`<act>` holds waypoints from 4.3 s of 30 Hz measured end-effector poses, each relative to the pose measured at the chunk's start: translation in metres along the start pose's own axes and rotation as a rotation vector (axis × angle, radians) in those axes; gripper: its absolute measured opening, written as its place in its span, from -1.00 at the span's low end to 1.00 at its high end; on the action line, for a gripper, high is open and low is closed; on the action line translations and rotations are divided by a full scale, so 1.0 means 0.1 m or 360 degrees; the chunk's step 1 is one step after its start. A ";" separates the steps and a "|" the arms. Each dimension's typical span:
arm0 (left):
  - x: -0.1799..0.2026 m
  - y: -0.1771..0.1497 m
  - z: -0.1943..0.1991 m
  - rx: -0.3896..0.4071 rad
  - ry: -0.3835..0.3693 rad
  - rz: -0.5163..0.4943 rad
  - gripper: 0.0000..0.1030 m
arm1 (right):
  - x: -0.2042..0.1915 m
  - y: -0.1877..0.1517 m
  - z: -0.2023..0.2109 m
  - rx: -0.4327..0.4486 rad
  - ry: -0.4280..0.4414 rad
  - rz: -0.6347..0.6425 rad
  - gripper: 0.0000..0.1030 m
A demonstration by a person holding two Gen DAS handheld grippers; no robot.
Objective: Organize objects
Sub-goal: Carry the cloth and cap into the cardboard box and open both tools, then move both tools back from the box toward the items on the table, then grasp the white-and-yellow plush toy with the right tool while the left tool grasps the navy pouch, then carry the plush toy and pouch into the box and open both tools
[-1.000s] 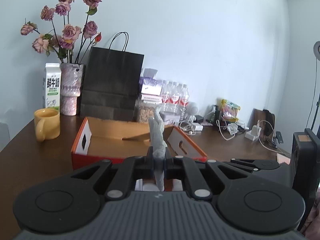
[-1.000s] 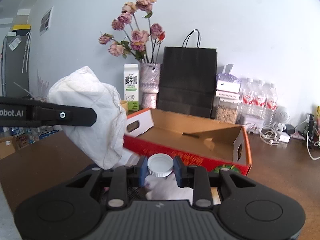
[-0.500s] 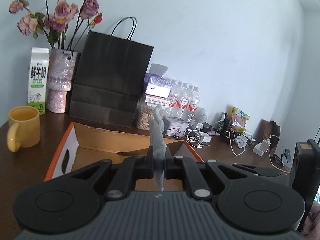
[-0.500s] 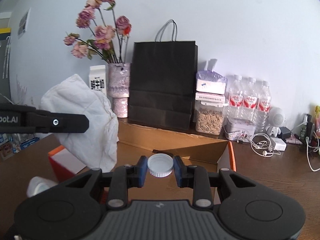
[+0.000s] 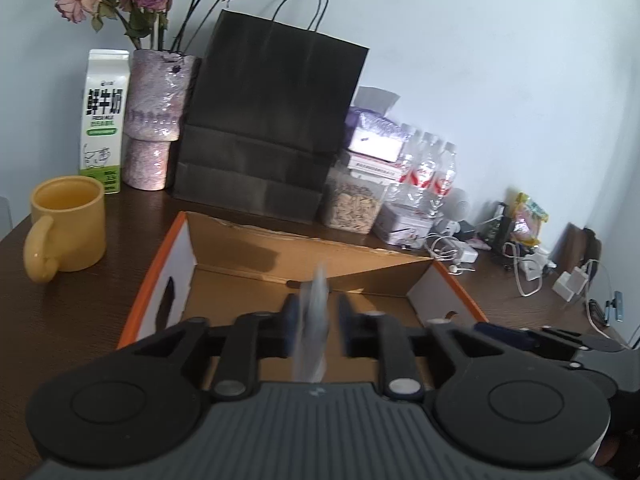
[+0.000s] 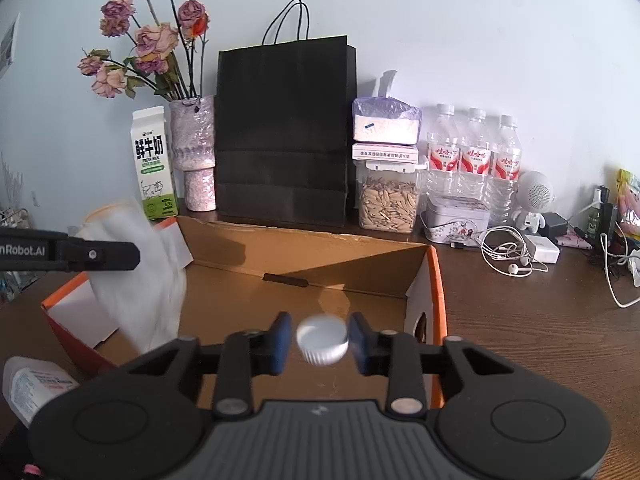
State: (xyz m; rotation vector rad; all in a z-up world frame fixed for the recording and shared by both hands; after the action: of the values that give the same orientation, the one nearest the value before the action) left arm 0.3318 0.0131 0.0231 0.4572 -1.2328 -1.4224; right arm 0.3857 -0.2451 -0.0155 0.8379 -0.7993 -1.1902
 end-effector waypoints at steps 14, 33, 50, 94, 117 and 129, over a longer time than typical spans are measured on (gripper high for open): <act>0.16 0.01 0.11 0.0090 0.0166 -0.0135 1.00 | 0.00 0.02 0.11 0.0080 -0.0046 0.0012 1.00; 0.37 -0.14 0.54 0.0110 0.0229 -0.0197 1.00 | 0.01 -0.05 0.56 0.0135 -0.0043 0.0022 1.00; 0.53 -0.54 1.05 0.0057 0.0281 -0.0219 1.00 | 0.18 -0.50 1.23 0.0116 -0.0043 -0.0006 1.00; 0.30 -1.43 1.17 -0.0313 0.0410 -0.0157 1.00 | 0.18 -1.24 1.09 -0.0136 0.0169 -0.0079 0.01; 0.35 -1.48 1.07 -0.0243 0.0405 -0.0185 0.27 | 0.18 -1.26 1.08 -0.0103 0.0165 -0.0089 -0.02; 0.31 -1.46 1.33 -0.0199 0.0448 -0.0224 0.25 | 0.20 -1.28 1.13 -0.0071 0.0141 -0.0104 -0.05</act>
State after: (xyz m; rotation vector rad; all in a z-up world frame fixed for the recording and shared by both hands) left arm 0.1425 0.0124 -0.0409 0.6439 -0.8951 -1.4865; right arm 0.2337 -0.2998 -0.0731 0.8796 -0.6756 -1.2156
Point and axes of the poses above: each gripper's, at about its wrist camera, not at the fingertips, and z roughly against the way its jaws point, x to its right, y to its top, the point moved 3 cm from there along -z, roughly the way its jaws point, and after that the axes turned 11 degrees about -y, right-handed, at the moved point
